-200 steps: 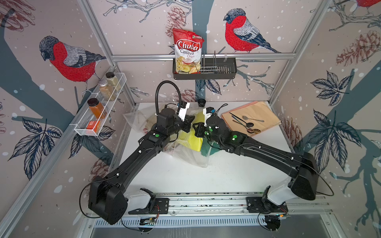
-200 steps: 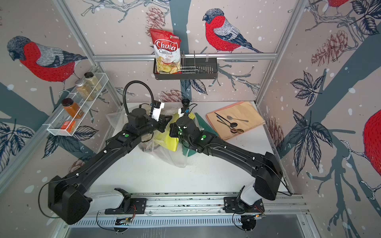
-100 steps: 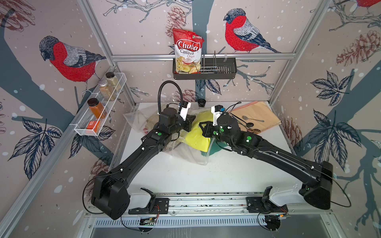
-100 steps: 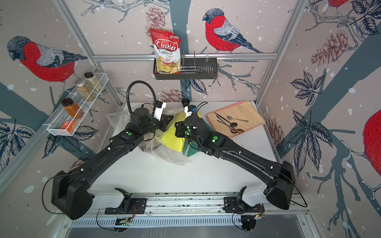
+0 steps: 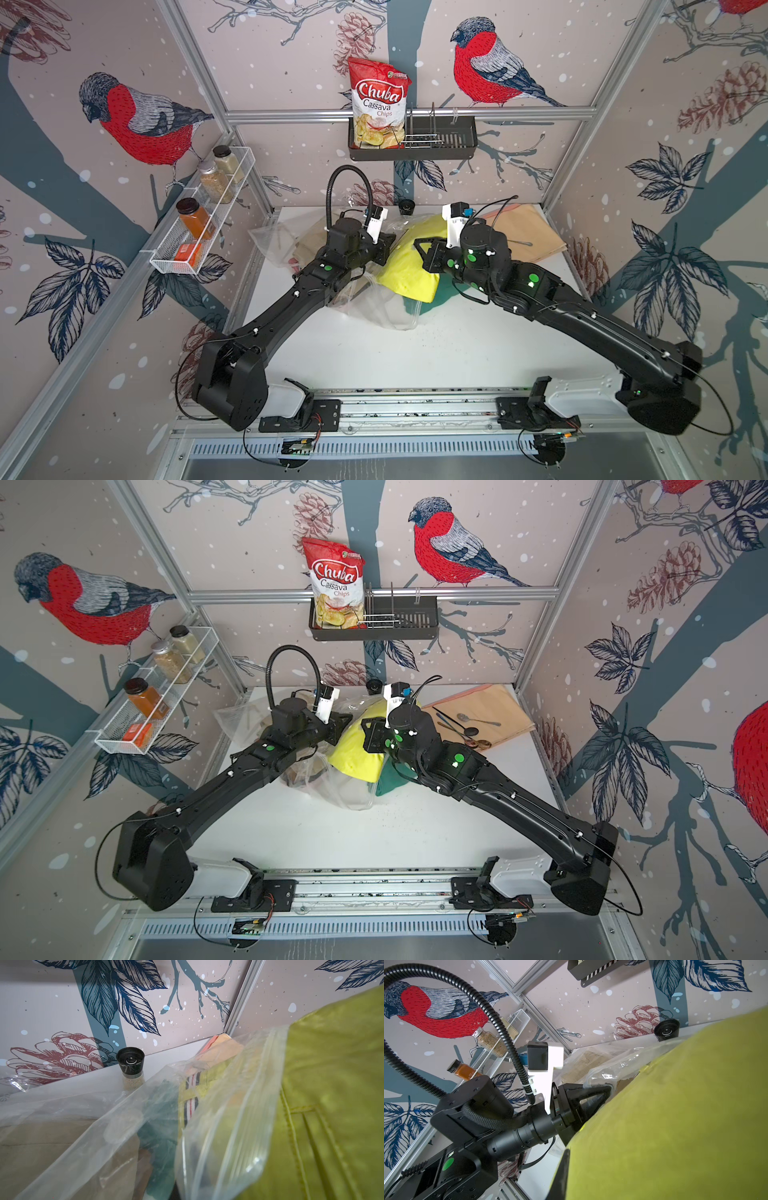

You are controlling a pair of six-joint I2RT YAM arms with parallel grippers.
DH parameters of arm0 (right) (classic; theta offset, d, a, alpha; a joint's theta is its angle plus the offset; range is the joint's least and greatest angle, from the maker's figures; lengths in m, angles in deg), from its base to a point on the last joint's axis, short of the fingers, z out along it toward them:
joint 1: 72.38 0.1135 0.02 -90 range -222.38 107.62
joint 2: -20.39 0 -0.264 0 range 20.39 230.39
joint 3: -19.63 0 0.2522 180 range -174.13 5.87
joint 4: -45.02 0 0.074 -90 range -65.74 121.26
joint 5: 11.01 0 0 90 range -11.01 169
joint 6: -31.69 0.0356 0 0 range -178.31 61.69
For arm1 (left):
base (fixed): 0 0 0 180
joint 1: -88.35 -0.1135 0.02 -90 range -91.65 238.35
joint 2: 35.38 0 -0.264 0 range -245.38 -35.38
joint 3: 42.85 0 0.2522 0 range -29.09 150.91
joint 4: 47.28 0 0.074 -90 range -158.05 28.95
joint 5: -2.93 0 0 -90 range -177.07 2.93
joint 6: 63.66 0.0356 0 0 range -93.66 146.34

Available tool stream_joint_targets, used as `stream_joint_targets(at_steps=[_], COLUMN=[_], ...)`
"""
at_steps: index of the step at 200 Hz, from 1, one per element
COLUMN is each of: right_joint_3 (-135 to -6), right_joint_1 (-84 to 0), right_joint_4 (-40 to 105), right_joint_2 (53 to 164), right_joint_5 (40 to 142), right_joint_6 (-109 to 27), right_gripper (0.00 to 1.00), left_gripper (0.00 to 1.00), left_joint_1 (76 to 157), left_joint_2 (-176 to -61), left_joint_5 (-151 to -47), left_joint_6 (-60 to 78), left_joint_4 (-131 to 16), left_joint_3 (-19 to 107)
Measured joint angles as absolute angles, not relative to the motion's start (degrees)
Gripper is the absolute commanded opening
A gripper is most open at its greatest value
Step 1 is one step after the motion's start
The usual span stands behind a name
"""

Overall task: Take the trousers out of the vacuum bag
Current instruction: Take out the trousers from the vacuum bag, then place the trousers at the center of the board.

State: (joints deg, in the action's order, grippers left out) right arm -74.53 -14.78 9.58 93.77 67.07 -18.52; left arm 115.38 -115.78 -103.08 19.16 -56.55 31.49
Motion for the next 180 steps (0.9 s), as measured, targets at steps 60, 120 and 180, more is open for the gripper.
stream_joint_targets(at_steps=[60, 120, 180], right_joint_3=[-74.82, -75.67, -77.46], right_joint_1=[-14.76, -14.87, -14.87], right_joint_4=[4.64, 2.46, 10.13], right_joint_2=[91.15, 88.87, 83.83], right_joint_5=[67.53, 68.58, 68.34], right_joint_6=[-18.91, -19.09, -19.24], right_gripper=[0.0, 0.0, 0.0], left_gripper=[0.0, 0.0, 0.0], left_joint_1=[115.6, 115.64, 115.38], left_joint_2=[-117.13, -119.56, -121.66], left_joint_5=[-103.75, -102.38, -95.89], left_joint_6=[16.36, 16.71, 18.4], left_joint_4=[-52.42, -49.98, -57.89], left_joint_3=[29.26, 27.95, 27.47])
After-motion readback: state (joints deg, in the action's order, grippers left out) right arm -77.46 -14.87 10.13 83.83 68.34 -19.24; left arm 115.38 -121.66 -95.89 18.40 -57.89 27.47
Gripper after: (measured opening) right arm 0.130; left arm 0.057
